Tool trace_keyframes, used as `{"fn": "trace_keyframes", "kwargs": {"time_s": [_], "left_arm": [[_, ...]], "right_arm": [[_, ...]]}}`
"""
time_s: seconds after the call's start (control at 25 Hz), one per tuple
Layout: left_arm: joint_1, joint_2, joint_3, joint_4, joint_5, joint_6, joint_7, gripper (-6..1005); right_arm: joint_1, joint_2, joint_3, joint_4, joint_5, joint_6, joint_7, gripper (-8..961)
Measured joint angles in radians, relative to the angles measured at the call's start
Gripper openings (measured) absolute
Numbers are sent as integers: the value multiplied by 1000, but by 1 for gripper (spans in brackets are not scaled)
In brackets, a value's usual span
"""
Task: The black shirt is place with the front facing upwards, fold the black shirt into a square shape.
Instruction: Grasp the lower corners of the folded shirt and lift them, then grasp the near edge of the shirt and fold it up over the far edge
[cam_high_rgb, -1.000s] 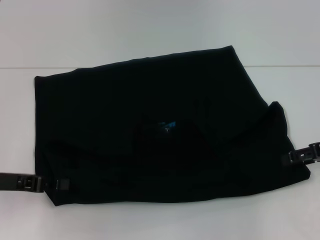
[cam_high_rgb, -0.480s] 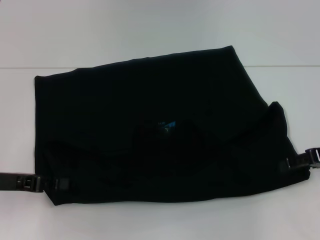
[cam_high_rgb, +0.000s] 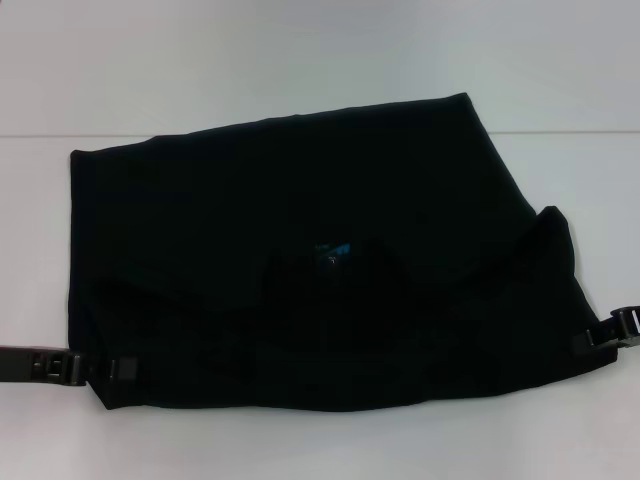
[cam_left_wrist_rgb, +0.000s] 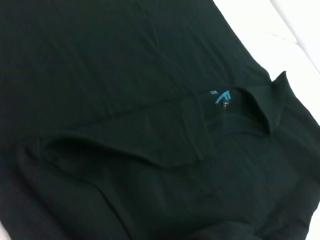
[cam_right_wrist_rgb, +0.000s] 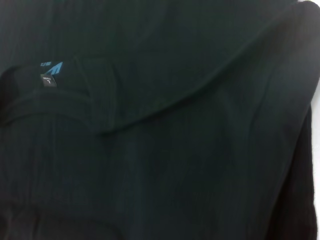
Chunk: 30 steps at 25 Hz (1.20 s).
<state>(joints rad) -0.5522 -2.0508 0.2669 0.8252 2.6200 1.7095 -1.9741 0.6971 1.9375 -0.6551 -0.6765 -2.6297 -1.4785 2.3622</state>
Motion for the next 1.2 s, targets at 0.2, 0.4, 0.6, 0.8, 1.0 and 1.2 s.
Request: {"fn": "trace_keyframes", "kwargs": {"time_s": [0.2,0.4,0.6,0.8,1.0,1.2], "left_arm": [[0,0,0,0,0,3,1,70],[3,-1,0,0,0,5,1,70],[5,-2,-14,2,-4,4,-14,70],[7,9,-27,28,21,50,-43,70],[8,20,-27,38,63,182,-27,70],[1,22,-4,38,130,268,-9,70]], "right_arm": [[-2,0,0,0,0,0,-3,313],[-9,0,-1,0,1,-2,-4,216],[-12,-12,-1,-9,1,-42,-16,46],[-24,-33,5,-37,3,-182,-50,46],[-45,-39,4,-63,2,-331,-83,46],[-57,-34,-4,-63,-14,-406,-130,47]]}}
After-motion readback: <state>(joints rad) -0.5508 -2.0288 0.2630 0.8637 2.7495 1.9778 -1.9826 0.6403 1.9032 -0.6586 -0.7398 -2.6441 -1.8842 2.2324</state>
